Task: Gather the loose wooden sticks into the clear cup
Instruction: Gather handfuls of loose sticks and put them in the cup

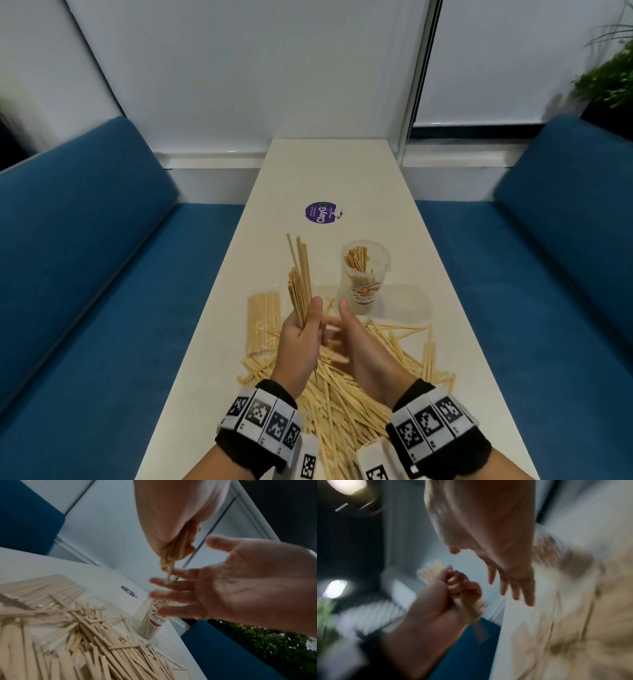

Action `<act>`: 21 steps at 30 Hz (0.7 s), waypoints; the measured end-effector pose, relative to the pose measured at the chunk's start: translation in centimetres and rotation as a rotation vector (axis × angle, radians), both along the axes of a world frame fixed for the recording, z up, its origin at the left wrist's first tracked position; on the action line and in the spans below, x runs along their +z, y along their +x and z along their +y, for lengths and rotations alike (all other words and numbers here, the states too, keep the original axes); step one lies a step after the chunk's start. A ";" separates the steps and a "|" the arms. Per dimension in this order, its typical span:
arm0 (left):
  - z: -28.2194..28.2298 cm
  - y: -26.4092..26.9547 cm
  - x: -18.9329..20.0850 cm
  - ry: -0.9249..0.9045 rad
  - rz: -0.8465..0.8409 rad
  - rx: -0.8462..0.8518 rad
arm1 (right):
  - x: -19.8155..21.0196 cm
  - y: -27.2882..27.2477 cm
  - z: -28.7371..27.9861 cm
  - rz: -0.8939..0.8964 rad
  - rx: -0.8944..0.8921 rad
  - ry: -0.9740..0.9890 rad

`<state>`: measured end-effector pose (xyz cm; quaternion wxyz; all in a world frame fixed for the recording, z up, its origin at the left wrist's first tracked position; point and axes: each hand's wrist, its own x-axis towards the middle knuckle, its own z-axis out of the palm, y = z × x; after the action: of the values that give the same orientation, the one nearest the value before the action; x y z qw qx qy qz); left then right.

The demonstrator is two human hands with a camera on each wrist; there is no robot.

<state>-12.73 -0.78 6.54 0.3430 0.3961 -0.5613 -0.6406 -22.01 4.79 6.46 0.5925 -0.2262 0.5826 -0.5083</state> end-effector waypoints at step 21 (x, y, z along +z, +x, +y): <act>1.8 1.1 0.5 0.231 -0.118 -0.560 | 3.0 -1.8 -0.4 1.099 0.307 -0.548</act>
<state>-11.64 1.03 7.01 0.0725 0.2989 -0.5909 -0.7458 -23.76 4.37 9.49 0.1935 -0.6786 0.6115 -0.3580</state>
